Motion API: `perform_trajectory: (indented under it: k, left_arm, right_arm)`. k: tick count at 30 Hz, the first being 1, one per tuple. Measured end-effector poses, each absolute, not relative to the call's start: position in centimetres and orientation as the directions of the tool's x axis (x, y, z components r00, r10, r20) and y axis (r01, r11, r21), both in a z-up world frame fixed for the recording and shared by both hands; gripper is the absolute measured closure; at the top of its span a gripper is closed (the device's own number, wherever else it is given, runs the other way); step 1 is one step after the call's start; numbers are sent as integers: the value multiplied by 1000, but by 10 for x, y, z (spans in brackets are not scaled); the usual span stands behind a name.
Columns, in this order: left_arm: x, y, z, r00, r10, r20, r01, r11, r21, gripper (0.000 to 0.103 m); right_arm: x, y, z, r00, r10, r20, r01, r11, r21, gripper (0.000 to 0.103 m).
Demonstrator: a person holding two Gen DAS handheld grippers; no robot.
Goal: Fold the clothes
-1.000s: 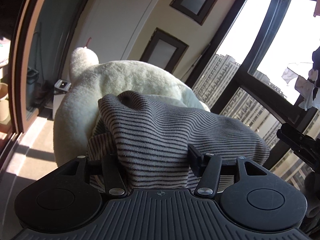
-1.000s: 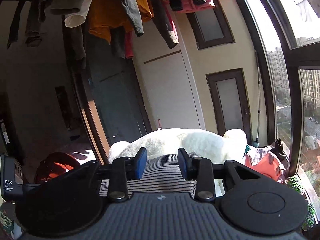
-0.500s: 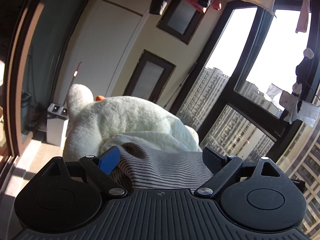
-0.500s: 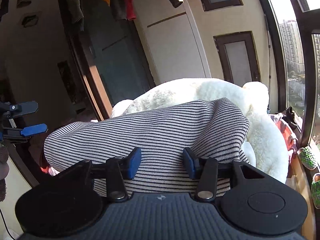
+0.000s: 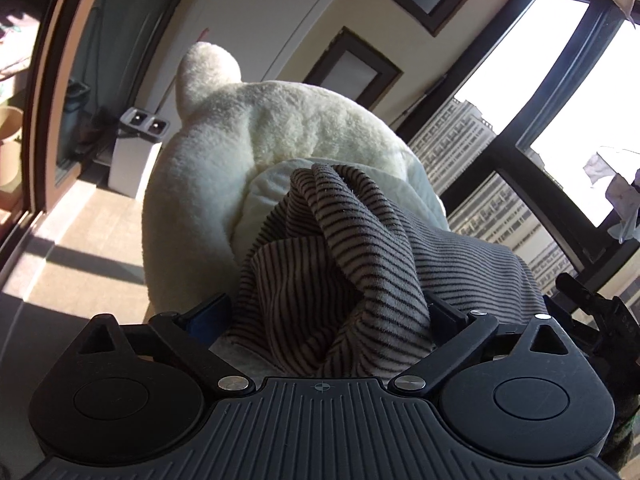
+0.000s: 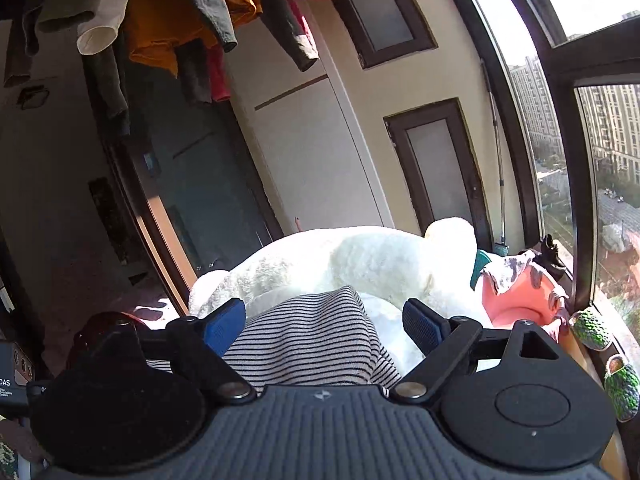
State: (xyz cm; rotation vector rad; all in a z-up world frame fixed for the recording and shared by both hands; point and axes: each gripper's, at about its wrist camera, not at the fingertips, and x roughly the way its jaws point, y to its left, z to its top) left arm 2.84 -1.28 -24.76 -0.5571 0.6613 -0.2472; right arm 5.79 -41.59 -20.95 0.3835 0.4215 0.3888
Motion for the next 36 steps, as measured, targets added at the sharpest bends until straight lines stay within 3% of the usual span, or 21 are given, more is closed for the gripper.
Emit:
perform_trajectory:
  k: [3, 5, 10, 15, 18, 25, 31, 36]
  left_arm:
    - [30, -15, -248, 773, -393, -499, 69, 832, -550, 0]
    - [34, -15, -250, 775, -400, -489, 81, 830, -551, 0]
    - [47, -15, -253, 771, -421, -478, 93, 816, -570, 0]
    - [55, -19, -256, 761, -420, -495, 89, 823, -561, 0]
    - [51, -19, -255, 763, -408, -501, 82, 830, -552, 0]
    - [38, -22, -250, 784, -378, -492, 70, 842, -534, 1]
    - [32, -18, -240, 793, -413, -448, 94, 810, -579, 24]
    - [43, -10, -221, 809, -439, -391, 124, 777, -617, 32]
  right_arm:
    - [85, -418, -237, 777, 490, -395, -257, 820, 512, 16]
    - [99, -409, -258, 725, 527, -443, -254, 803, 540, 11]
    - [111, -401, -277, 702, 568, -428, -224, 748, 625, 3]
    - [110, -396, -278, 709, 554, -437, -191, 747, 637, 5]
    - [101, -392, -274, 724, 538, -431, -181, 751, 635, 19]
    - [87, -387, -264, 742, 511, -434, -173, 771, 612, 32]
    - [79, -388, -247, 774, 483, -410, -189, 794, 578, 49]
    - [76, -386, -210, 817, 481, -317, -269, 805, 529, 60]
